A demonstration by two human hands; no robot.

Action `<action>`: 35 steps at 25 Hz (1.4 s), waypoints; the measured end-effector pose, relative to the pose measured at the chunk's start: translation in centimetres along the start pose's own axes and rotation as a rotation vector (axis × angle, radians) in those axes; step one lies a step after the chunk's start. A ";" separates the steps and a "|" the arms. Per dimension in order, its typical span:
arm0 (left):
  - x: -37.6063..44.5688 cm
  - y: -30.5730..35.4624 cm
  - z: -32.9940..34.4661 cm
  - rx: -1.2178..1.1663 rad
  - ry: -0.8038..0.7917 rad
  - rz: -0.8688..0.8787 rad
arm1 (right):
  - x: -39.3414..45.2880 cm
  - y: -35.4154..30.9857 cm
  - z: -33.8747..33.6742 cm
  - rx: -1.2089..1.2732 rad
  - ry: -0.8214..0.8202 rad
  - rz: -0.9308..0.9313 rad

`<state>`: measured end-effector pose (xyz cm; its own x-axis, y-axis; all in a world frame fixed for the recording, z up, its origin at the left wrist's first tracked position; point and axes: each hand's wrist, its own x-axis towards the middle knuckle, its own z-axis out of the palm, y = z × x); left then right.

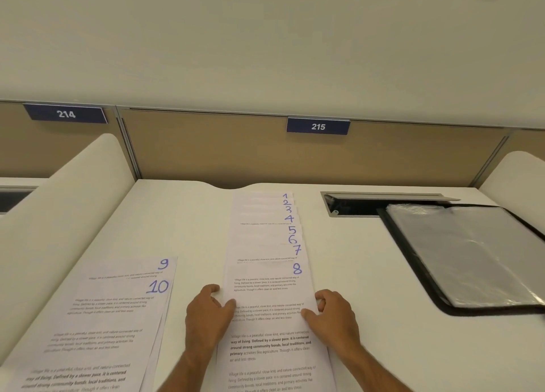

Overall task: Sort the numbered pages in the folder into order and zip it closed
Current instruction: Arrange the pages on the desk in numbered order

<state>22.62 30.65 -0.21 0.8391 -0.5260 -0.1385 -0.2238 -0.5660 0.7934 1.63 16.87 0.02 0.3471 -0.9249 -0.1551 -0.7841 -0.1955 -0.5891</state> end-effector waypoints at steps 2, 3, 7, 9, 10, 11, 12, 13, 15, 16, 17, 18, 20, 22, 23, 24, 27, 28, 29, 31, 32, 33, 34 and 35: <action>0.1 -0.1 0.0 -0.001 0.001 -0.001 | 0.0 0.1 0.1 -0.005 0.003 -0.006; 0.2 -0.1 0.1 -0.002 0.000 0.002 | 0.1 0.2 0.1 -0.007 0.005 -0.008; 0.4 -0.3 0.1 -0.027 -0.009 0.012 | 0.0 0.1 0.0 -0.006 0.034 0.010; 0.7 -0.4 -0.4 -0.041 -0.008 0.017 | 0.0 -0.7 -0.2 0.026 0.141 -0.002; 1.0 -0.6 -1.1 -0.042 0.000 0.030 | 0.0 -1.4 -0.2 0.051 0.196 -0.053; 1.3 -0.9 -1.9 -0.030 0.012 0.057 | 0.0 -2.3 0.0 0.073 0.227 -0.133; 1.8 -1.6 -2.9 0.001 0.020 0.091 | -0.1 -3.4 0.5 0.081 0.225 -0.226; 2.3 -2.3 -4.1 0.058 0.031 0.134 | -0.3 -4.6 1.3 0.078 0.198 -0.315; 3.6 -4.3 -6.6 0.233 0.093 0.259 | -0.5 -7.5 3.7 0.077 0.104 -0.455; 4.4 -5.4 -7.8 0.313 0.146 0.352 | -0.3 -9.1 4.9 0.081 0.056 -0.505; 5.4 -6.6 -9.0 0.385 0.194 0.449 | -0.1 -10.7 6.1 0.080 0.016 -0.543; 6.2 -7.8 -10.0 0.467 0.225 0.530 | 0.1 -12.4 7.2 0.078 -0.025 -0.567; 7.9 -9.9 -11.8 0.650 0.215 0.581 | 0.7 -15.6 9.0 0.052 -0.115 -0.584; 9.0 -11.1 -12.7 0.762 0.154 0.519 | 1.2 -18.1 10.5 -0.013 -0.186 -0.596; 9.2 -11.5 -12.9 0.782 0.118 0.482 | 1.5 -19.0 11.1 -0.054 -0.215 -0.598; 9.5 -12.0 -12.9 0.785 0.077 0.449 | 1.8 -19.9 11.8 -0.095 -0.243 -0.597; 9.3 -13.1 -12.3 0.745 -0.009 0.392 | 2.6 -22.1 13.3 -0.244 -0.333 -0.578; 9.2 -13.2 -12.1 0.734 -0.010 0.380 | 3.0 -22.7 13.8 -0.298 -0.348 -0.580; 9.1 -13.4 -12.0 0.729 -0.001 0.371 | 3.4 -23.3 14.2 -0.349 -0.352 -0.583; 9.0 -13.7 -11.8 0.745 0.015 0.364 | 4.0 -23.9 14.9 -0.444 -0.348 -0.583; 8.9 -13.8 -11.7 0.754 0.028 0.376 | 4.3 -24.0 15.4 -0.491 -0.353 -0.577; 8.9 -13.9 -11.6 0.761 0.043 0.393 | 4.5 -23.9 15.9 -0.532 -0.362 -0.570; 9.0 -14.1 -11.5 0.768 0.051 0.400 | 4.7 -24.1 16.6 -0.563 -0.368 -0.573; 9.1 -14.2 -11.5 0.776 0.048 0.400 | 4.8 -24.2 17.1 -0.578 -0.372 -0.577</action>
<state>39.16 41.18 -5.94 0.6412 -0.7604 0.1032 -0.7660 -0.6258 0.1471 31.07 22.73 -0.05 0.8329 -0.4862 -0.2644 -0.5378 -0.8238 -0.1791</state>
